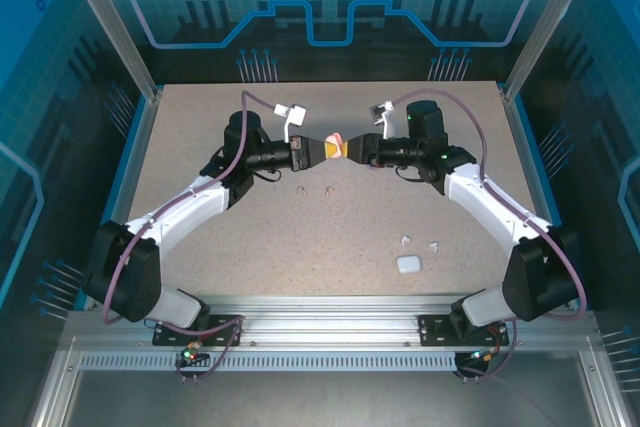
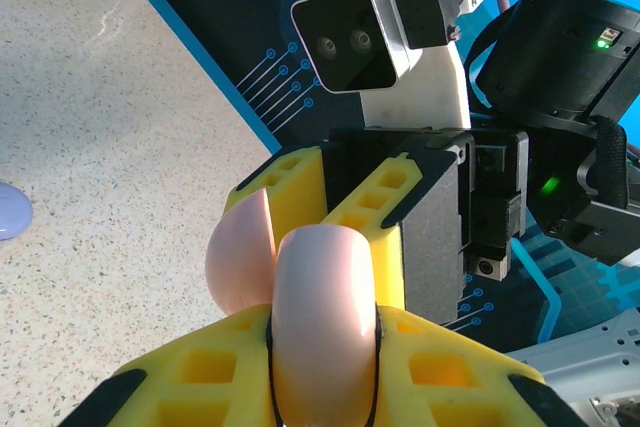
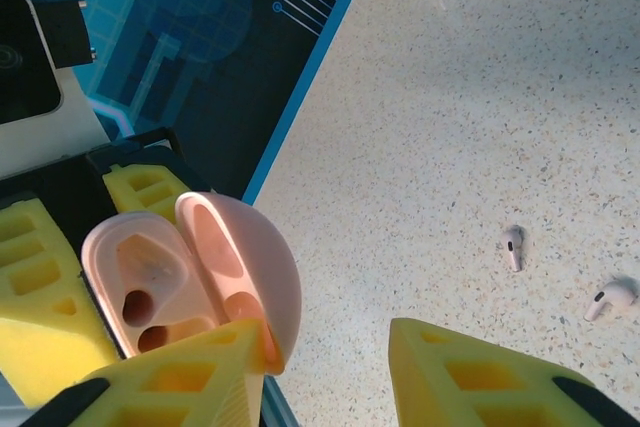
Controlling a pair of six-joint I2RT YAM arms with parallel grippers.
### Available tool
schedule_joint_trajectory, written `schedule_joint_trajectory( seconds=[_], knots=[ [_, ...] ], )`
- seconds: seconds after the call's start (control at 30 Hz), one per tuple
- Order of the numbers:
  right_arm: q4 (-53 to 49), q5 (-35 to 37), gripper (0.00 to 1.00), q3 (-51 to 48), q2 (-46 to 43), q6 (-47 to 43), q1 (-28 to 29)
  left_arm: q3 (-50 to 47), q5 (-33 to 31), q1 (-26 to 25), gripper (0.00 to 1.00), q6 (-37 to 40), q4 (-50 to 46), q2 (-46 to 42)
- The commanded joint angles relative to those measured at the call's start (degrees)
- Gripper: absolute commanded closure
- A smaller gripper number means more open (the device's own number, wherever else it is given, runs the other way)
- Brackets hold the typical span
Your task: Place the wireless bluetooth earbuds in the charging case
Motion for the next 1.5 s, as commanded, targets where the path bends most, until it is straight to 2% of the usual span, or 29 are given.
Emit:
schedule_joint_trajectory(
  seconds=[0.0, 0.27, 0.37, 0.53, 0.6, 0.67, 0.73, 0.8, 0.9, 1.03, 1.13, 1.27, 1.47],
  knots=[
    [-0.33, -0.01, 0.63, 2.64, 1.51, -0.4, 0.36, 0.51, 1.99, -0.37, 1.0, -0.77, 2.18, -1.62],
    [-1.38, -1.15, 0.7, 5.43, 3.3, -1.03, 0.6, 0.42, 1.95, -0.85, 1.0, -0.95, 2.46, -1.09],
    [-1.72, -1.34, 0.78, 5.19, 3.22, -1.5, 0.55, 0.55, 1.8, -0.78, 1.0, -1.01, 2.45, -1.13],
    [-2.6, -1.25, 0.98, 5.12, 2.76, -2.12, 0.56, 0.86, 1.58, -0.78, 1.0, -0.86, 1.94, -0.83],
    [-2.95, -1.06, 1.0, 5.41, 2.55, -2.21, 0.56, 0.95, 1.44, -0.8, 0.99, -0.88, 1.6, -0.58],
    [-3.79, -0.62, 1.0, 5.93, 2.43, -2.36, 0.56, 0.87, 1.11, -0.8, 0.87, -0.85, 1.38, -0.46],
    [-5.55, 0.48, 1.0, 6.85, 2.34, -3.05, 0.6, 0.99, 0.45, -0.8, 0.68, -0.68, 0.74, -0.34],
    [-8.77, 2.52, 1.0, 8.49, 2.35, -4.53, 0.74, 1.23, -0.55, -0.85, 0.44, 0.11, -0.71, -0.38],
    [-14.28, 6.13, 1.0, 11.12, 2.47, -8.0, 0.79, 2.79, -1.43, -0.38, 0.25, 2.55, -4.69, -0.74],
    [-23.95, 14.13, 1.0, 15.48, 2.66, -16.51, 1.14, 7.47, -0.48, 0.94, 0.07, 6.96, -12.45, -1.04],
    [-27.59, 17.88, 1.0, 16.64, 2.17, -21.95, 1.23, 11.82, 1.16, 2.18, 0.03, 11.85, -20.06, -0.85],
    [-29.16, 19.81, 1.0, 16.94, 1.9, -28.53, 1.44, 18.6, 6.16, 3.74, 0.03, 18.66, -30.51, 1.78],
    [-30.68, 17.71, 1.0, 18.99, 2.5, -34.6, 1.75, 27.23, 12.17, 3.98, 0.07, 27.77, -45.22, 8.52]
  ],
)
